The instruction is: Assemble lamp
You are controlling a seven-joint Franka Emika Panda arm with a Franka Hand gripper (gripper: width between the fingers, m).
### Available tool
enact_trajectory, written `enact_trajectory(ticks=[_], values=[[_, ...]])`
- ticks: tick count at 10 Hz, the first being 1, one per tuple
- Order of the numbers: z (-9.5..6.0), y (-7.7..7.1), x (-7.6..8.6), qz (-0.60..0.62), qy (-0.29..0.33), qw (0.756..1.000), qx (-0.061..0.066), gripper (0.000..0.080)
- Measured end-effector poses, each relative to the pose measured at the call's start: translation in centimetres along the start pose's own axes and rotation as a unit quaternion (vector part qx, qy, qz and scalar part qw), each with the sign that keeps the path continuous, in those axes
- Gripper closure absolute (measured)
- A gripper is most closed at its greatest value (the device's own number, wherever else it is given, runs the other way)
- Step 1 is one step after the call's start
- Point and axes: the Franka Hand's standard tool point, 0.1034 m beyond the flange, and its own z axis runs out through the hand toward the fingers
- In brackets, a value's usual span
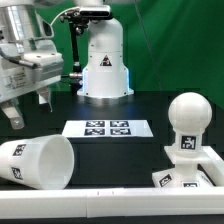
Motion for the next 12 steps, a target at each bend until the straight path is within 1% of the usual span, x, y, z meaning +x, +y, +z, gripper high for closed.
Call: enact_trajectory(ticks=[3, 4, 5, 6, 8, 9, 10, 11, 12], values=[[0.0, 0.0, 0.0, 0.000, 0.000, 1.000, 0.000, 0.0101], [-0.1, -0.1, 0.4, 0.002, 0.001, 1.000, 0.002, 0.0101], [-0.4, -0.3, 1.7, 0.012, 0.006, 1.000, 0.009, 0.0101], [-0.3, -0.2, 2.9, 0.020, 0.013, 1.000, 0.015, 0.0101], [0.4, 0.3, 4.4, 0.046, 0.014, 0.999, 0.018, 0.0101], [0.7, 0.3, 5.1, 0.054, 0.022, 0.998, 0.025, 0.0101], [0.9, 0.3, 5.4, 0.055, 0.022, 0.998, 0.032, 0.0101], [0.9, 0.5, 5.8, 0.050, -0.001, 0.998, 0.038, 0.0101], [0.9, 0.9, 6.5, 0.048, -0.029, 0.998, 0.033, 0.0101]])
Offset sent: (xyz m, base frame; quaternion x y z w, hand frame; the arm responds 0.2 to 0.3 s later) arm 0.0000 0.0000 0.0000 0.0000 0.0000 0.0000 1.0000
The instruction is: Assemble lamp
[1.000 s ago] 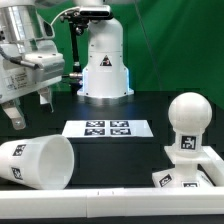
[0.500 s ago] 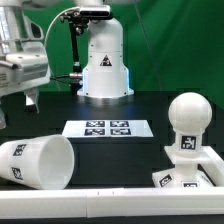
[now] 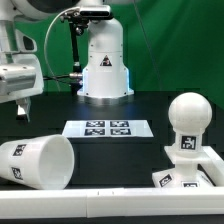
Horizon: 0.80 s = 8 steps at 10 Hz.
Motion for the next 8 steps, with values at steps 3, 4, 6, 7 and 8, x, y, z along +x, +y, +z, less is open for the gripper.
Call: enact_trajectory(ticks=[3, 4, 6, 7, 8], values=[[-0.2, 1.0, 2.2, 0.001, -0.063, 0.998, -0.006, 0.0101], [-0.1, 1.6, 2.6, 0.007, -0.093, 0.996, -0.009, 0.0101], [0.2, 1.8, 2.8, 0.031, -0.097, 0.995, 0.009, 0.0101], [0.3, 1.8, 2.8, 0.030, -0.096, 0.995, 0.009, 0.0101], [0.3, 1.8, 2.9, 0.031, -0.096, 0.995, 0.009, 0.0101]])
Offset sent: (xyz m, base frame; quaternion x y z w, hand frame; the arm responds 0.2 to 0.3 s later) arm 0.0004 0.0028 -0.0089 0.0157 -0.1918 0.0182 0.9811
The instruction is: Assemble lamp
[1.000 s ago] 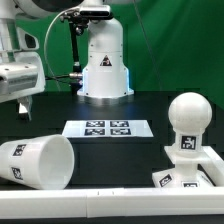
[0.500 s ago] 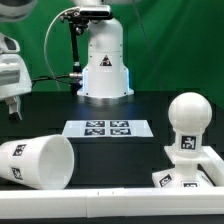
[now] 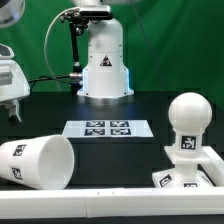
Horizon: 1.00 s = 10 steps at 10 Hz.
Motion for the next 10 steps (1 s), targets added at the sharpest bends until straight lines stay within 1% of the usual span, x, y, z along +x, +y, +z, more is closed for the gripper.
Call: enact_trajectory(ticks=[1, 2, 3, 6, 7, 9, 10], values=[[0.2, -0.1, 0.2, -0.002, 0.007, 1.000, 0.005, 0.0101], [1.2, -0.4, 0.3, -0.009, 0.033, 0.999, 0.015, 0.0101], [2.3, -0.5, -0.6, -0.016, 0.047, 0.998, 0.022, 0.0101], [4.5, -0.5, -3.1, -0.036, 0.076, 0.996, 0.034, 0.0101], [4.8, -0.5, -3.9, -0.039, 0.073, 0.996, 0.033, 0.0101], [4.7, -0.5, -3.6, -0.038, 0.071, 0.996, 0.032, 0.0101], [4.7, -0.3, -3.6, -0.048, 0.064, 0.996, 0.028, 0.0101]])
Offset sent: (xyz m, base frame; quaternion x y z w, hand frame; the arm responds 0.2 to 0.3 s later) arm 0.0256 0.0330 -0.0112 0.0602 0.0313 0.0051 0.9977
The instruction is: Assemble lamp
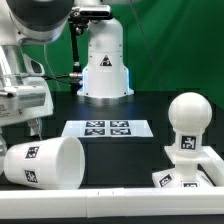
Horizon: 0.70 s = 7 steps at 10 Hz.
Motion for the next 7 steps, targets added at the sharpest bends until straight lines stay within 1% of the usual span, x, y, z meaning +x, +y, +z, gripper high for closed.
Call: enact_trajectory(ticks=[4, 5, 6, 7], values=[[-0.6, 1.3, 1.7, -0.008, -0.120, 0.992, -0.031, 0.0101], [-0.6, 1.7, 1.9, -0.007, -0.143, 0.989, -0.038, 0.0101], [-0.7, 2.2, 2.1, -0.003, -0.182, 0.982, -0.048, 0.0101], [-0.7, 2.5, 2.5, 0.005, -0.207, 0.977, -0.054, 0.0101]])
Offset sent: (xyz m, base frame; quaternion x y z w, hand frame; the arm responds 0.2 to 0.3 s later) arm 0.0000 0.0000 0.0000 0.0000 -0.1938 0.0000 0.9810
